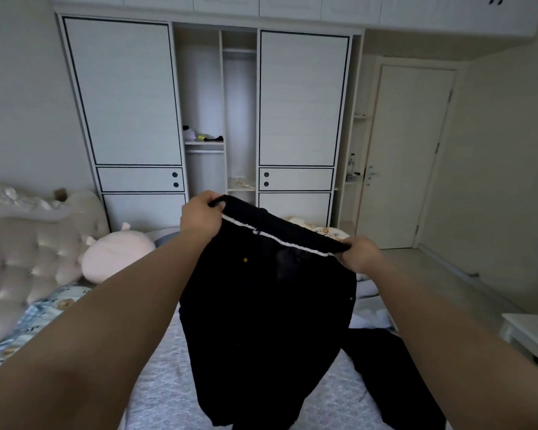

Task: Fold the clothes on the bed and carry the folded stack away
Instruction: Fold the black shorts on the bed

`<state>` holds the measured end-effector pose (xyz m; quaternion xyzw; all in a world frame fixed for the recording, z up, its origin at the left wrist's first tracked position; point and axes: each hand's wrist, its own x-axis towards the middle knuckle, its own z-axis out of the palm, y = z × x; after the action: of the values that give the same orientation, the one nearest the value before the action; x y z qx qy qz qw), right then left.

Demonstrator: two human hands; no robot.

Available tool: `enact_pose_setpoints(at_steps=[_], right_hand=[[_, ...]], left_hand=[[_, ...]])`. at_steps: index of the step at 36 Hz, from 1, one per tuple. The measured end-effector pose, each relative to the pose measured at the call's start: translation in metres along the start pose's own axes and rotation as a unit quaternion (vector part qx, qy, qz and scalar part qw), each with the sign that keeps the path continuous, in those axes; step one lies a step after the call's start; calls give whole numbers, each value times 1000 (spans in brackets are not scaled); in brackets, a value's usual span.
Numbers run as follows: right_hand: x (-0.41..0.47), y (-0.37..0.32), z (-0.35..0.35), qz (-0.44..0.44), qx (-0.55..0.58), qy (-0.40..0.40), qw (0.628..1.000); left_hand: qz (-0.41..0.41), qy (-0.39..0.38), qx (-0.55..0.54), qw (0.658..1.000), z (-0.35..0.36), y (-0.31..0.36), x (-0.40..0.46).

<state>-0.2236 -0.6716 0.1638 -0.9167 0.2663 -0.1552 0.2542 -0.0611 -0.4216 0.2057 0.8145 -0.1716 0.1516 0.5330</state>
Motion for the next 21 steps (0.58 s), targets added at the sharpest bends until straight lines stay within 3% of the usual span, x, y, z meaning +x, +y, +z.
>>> enact_pose_setpoints(at_steps=[12, 17, 21], right_hand=[[1, 4, -11, 35, -109, -26, 993], [4, 7, -2, 76, 87, -98, 988], [10, 13, 5, 153, 256, -122, 947]], left_hand=[[-39, 26, 38, 998, -15, -21, 5], [-84, -29, 97, 991, -14, -27, 6], [-116, -53, 132, 983, -17, -38, 7]])
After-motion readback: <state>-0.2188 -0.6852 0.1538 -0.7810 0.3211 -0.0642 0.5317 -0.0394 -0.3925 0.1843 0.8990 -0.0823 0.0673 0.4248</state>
